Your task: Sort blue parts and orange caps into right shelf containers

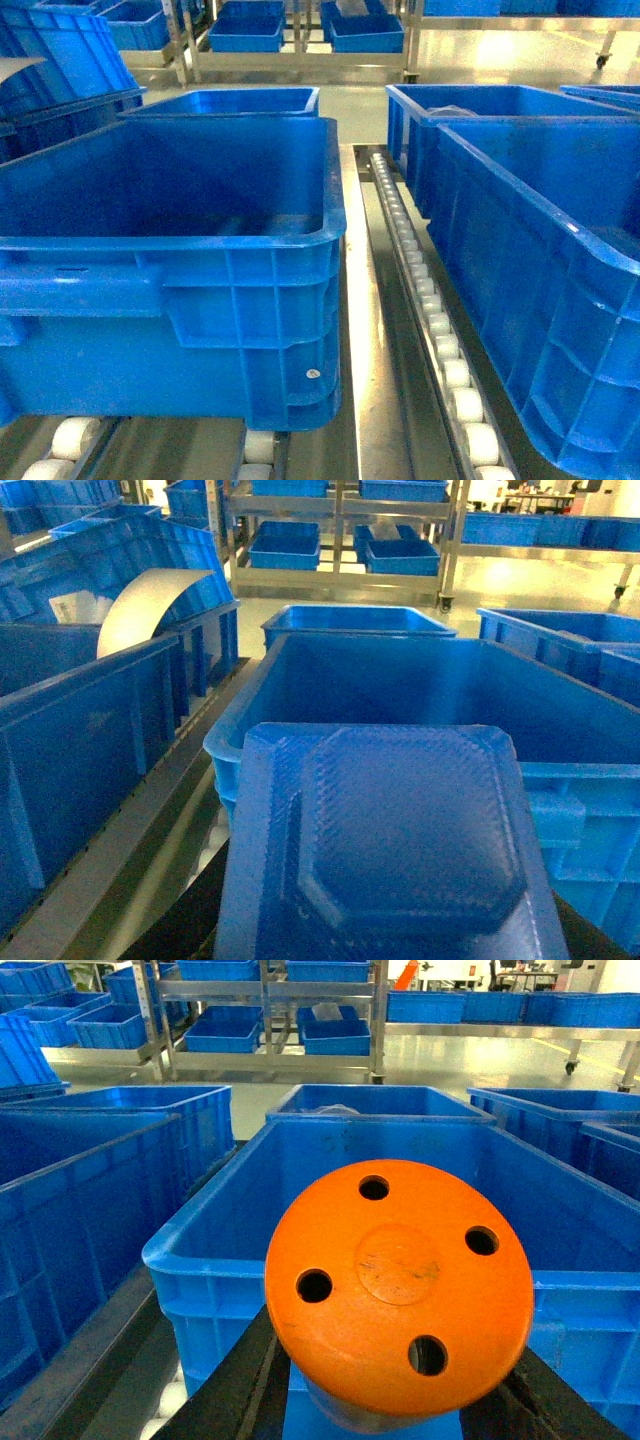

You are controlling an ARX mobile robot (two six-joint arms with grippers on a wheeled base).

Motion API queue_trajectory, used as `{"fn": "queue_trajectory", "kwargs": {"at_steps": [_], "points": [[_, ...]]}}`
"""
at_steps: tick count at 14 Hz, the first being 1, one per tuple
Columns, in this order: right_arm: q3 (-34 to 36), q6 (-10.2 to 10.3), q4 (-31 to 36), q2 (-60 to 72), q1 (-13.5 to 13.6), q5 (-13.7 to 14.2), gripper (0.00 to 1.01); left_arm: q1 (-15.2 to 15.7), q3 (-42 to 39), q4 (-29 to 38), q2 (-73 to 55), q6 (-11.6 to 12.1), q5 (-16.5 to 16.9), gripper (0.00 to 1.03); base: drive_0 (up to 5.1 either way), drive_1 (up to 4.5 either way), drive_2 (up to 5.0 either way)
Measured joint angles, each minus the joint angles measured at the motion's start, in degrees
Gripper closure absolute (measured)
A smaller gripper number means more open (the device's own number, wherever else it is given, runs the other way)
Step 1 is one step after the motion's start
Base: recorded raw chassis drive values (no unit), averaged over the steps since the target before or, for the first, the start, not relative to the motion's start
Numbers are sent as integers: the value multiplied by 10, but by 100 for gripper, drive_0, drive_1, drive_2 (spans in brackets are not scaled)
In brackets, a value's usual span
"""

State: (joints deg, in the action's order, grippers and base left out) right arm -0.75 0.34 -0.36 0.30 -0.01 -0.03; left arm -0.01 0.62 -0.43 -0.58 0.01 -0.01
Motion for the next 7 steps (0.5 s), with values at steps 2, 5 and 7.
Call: {"fn": "queue_trajectory", "kwargs": {"at_steps": [2, 5, 7], "points": [[0, 0, 0, 0, 0, 0, 60, 0, 0, 0, 0, 0, 0, 60, 3, 409, -403], [0, 0, 0, 0, 0, 0, 60, 0, 0, 0, 0, 0, 0, 60, 3, 409, -403], [0, 0, 0, 0, 0, 0, 60, 0, 0, 0, 0, 0, 0, 60, 3, 409, -403]]}}
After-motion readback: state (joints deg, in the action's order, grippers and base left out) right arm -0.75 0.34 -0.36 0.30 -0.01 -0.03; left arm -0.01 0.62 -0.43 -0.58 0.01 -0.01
